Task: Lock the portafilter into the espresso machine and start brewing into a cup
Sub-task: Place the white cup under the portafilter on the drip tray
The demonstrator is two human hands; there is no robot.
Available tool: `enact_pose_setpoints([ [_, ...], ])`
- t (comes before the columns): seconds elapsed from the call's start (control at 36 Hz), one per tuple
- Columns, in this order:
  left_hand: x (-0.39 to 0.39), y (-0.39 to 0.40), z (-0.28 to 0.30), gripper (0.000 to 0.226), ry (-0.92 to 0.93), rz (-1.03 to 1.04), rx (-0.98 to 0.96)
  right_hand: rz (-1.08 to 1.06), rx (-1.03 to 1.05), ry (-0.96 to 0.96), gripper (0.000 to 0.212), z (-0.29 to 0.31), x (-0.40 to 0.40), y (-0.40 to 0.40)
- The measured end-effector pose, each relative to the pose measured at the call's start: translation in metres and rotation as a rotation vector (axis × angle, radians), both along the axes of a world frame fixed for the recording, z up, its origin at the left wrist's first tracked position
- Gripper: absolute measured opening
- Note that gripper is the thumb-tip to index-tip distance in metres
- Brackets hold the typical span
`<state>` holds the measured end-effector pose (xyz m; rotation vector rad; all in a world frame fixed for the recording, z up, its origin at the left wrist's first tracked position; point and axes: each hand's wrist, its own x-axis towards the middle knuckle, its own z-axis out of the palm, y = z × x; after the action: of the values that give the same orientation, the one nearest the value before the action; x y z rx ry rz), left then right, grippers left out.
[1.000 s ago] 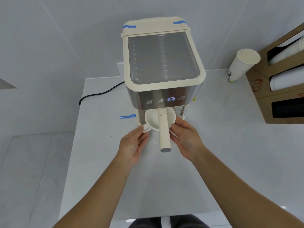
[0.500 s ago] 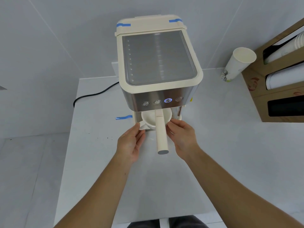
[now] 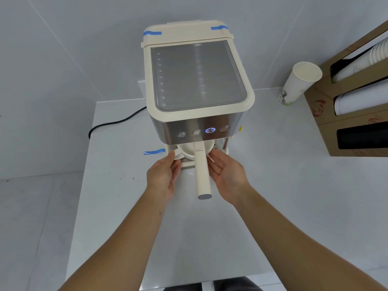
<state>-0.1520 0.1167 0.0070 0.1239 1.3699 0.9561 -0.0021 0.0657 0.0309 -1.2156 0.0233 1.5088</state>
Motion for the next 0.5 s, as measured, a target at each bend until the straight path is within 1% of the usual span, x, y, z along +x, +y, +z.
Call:
enact_pose_setpoints([
  [0.17, -0.0016, 0.0059, -0.0019, 0.019, 0.083, -0.053, 0.003, -0.011, -0.01, 0.0, 0.034, -0.0011, -0.0003, 0.0038],
  [0.28, -0.0017, 0.0065, -0.0005, 0.019, 0.122, -0.078, -0.001, -0.005, -0.013, 0.003, 0.037, -0.0017, 0.0002, 0.0036],
  [0.5, 0.0, 0.0085, 0.0042, 0.014, 0.166, -0.114, 0.001, -0.008, -0.033, -0.01, 0.037, 0.0019, 0.0012, 0.0041],
])
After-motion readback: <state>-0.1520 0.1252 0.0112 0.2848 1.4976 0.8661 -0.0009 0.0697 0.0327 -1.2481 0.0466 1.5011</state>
